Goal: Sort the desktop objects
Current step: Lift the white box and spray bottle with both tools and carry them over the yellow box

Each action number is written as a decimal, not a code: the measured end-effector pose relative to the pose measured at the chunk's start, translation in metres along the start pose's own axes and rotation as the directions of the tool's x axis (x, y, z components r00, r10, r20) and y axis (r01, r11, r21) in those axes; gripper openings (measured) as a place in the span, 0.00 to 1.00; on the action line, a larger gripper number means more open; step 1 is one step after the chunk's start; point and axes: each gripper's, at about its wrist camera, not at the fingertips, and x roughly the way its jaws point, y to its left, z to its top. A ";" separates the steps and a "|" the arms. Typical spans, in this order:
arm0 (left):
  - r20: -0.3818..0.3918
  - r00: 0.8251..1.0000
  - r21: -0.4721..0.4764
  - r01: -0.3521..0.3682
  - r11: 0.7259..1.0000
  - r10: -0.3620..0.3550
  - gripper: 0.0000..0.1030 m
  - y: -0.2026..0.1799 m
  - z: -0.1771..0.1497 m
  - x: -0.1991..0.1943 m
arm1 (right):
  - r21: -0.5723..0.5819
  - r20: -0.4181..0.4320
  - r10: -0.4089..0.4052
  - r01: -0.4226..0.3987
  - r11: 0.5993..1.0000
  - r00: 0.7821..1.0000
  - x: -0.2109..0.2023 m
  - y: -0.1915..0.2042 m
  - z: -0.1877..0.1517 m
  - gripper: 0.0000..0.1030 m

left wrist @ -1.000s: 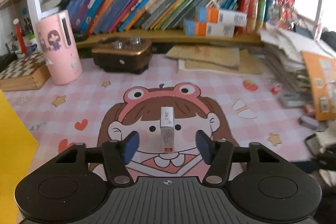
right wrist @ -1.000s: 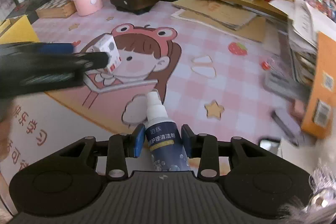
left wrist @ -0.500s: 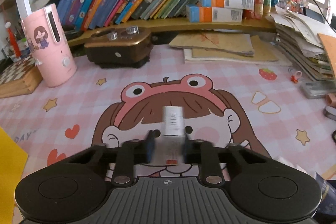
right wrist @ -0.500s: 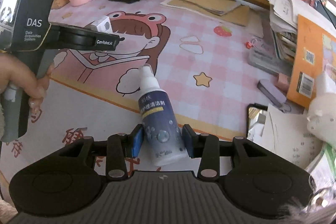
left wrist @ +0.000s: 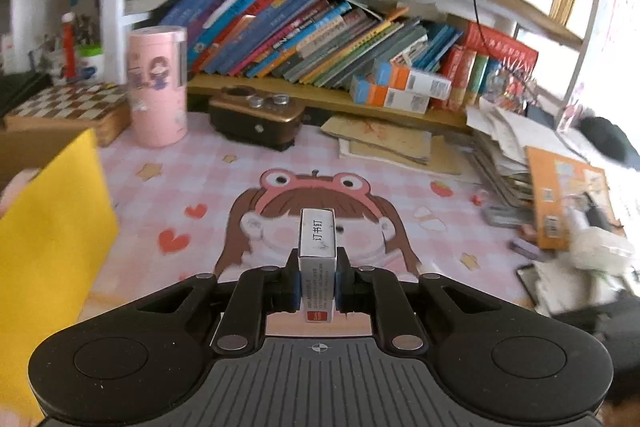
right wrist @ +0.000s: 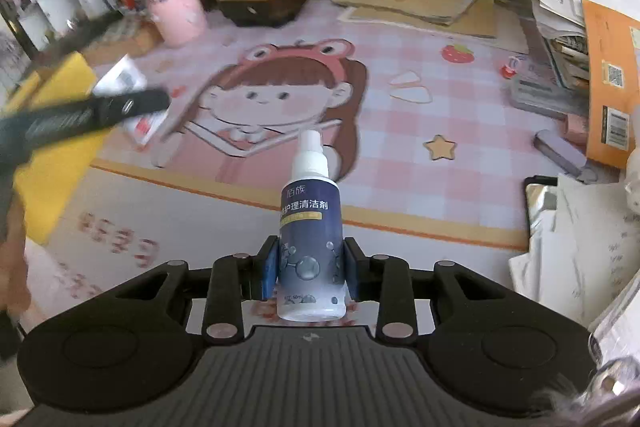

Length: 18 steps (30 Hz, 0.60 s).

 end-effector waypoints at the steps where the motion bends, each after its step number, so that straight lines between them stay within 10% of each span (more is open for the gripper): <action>1: -0.005 1.000 -0.024 0.000 1.000 0.000 0.13 0.003 -0.004 -0.012 | 0.000 0.006 0.014 -0.014 1.000 1.000 -0.005 0.005 -0.001 0.29; 18: 0.089 0.996 -0.161 0.008 0.987 0.007 0.13 0.071 -0.051 -0.136 | -0.133 0.031 0.153 -0.147 0.980 0.988 -0.052 0.129 -0.026 0.30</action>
